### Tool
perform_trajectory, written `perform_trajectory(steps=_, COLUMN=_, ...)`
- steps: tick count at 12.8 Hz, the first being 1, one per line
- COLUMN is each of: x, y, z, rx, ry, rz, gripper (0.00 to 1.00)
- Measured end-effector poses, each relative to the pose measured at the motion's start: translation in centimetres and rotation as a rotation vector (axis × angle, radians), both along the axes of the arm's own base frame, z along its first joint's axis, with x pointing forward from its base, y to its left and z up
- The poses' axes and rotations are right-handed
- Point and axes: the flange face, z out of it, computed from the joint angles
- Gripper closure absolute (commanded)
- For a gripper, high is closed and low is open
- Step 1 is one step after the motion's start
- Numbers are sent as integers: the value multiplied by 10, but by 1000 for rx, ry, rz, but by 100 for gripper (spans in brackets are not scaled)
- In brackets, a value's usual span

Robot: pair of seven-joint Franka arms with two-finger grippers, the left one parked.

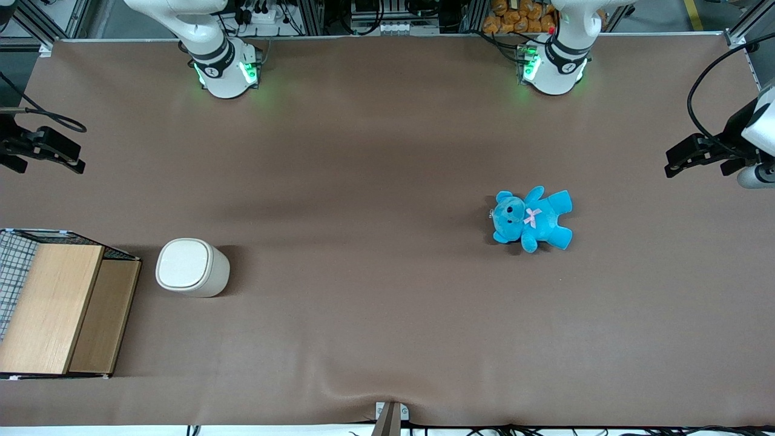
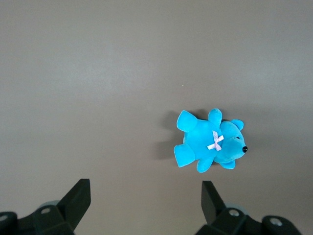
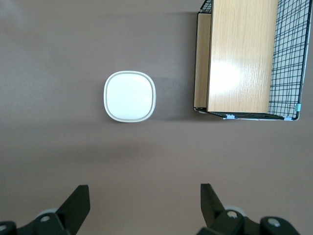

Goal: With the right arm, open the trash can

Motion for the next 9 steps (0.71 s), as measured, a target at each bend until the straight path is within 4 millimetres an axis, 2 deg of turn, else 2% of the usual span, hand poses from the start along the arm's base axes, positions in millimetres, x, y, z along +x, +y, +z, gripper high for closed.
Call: perform_trajectory(steps=9, x=2, y=3, z=-5, rx=15, ry=11, rz=3, gripper=0)
